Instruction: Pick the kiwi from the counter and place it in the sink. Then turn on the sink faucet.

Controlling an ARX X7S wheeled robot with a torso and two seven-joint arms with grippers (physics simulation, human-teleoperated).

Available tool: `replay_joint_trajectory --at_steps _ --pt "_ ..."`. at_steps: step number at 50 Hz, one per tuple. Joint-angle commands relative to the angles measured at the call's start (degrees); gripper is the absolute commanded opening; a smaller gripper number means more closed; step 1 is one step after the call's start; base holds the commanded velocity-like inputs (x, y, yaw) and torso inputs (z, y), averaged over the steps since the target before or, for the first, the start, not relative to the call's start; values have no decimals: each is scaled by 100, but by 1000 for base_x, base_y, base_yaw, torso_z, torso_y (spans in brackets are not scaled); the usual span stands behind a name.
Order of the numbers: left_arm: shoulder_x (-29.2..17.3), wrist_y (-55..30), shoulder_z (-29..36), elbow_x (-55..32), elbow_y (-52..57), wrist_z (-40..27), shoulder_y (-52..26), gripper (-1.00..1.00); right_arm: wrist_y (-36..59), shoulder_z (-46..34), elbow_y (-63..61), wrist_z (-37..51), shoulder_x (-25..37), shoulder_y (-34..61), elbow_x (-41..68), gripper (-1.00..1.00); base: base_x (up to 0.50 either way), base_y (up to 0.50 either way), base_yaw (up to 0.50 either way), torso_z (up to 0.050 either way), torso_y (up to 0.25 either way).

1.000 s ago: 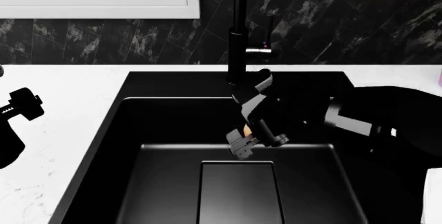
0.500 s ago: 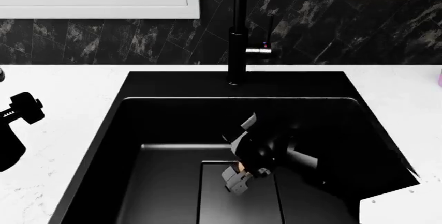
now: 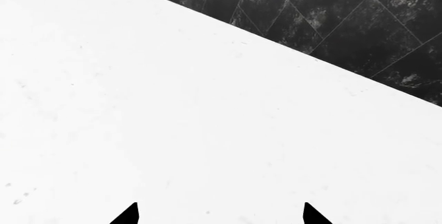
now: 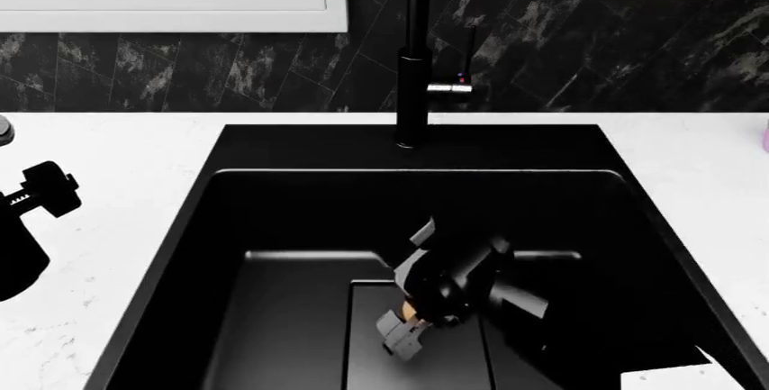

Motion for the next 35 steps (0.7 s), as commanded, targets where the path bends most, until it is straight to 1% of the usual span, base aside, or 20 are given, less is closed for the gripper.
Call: replay_joint_trajectory --at_steps 1,13,14,23,29,35 --pt "20 5 19 37 -22 7 12 100 348 903 125 -424 -7 -488 -1255 -100 0 0 0 0 0" --pt "86 12 66 103 -104 56 -16 100 432 1040 30 -629 -7 -569 -1623 -100 1 0 0 0 0" --pt "85 10 65 99 -101 62 -14 100 425 1041 8 -693 -7 -558 -1639 100 0 0 0 0 0" --pt "106 0 97 147 -164 101 -43 100 270 1083 -134 -796 -6 -401 -1669 100 0 0 0 0 0" --pt "97 -19 91 138 -163 120 -65 100 166 1119 -255 -697 55 -328 -1699 100 0 0 0 0 0" --pt "103 -38 101 142 -130 94 -57 100 544 1368 -1664 127 646 -101 -1382 100 0 0 0 0 0"
